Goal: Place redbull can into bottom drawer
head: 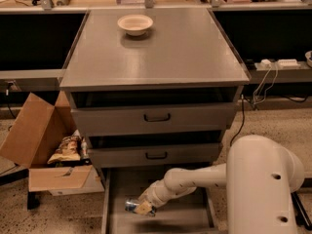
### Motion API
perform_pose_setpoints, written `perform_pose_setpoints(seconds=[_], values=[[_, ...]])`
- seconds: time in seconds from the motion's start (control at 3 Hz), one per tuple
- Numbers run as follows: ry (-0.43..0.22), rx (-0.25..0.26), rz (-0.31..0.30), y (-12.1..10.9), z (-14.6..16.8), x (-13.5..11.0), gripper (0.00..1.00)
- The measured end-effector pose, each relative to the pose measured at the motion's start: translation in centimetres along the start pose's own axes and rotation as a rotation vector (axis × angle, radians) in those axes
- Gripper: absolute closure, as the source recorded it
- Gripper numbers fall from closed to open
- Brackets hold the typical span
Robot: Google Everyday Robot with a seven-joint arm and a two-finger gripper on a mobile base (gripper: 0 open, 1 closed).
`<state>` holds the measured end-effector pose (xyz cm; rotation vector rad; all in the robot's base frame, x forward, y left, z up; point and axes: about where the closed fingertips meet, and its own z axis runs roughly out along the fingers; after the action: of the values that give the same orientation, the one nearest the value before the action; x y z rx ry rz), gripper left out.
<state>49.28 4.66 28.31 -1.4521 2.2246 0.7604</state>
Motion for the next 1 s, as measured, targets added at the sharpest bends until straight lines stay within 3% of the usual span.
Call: perform_pose_setpoints(seconds=[1.0], values=[[-0.048,-0.061,0.14,-3.2,5.9,4.7,1.0]])
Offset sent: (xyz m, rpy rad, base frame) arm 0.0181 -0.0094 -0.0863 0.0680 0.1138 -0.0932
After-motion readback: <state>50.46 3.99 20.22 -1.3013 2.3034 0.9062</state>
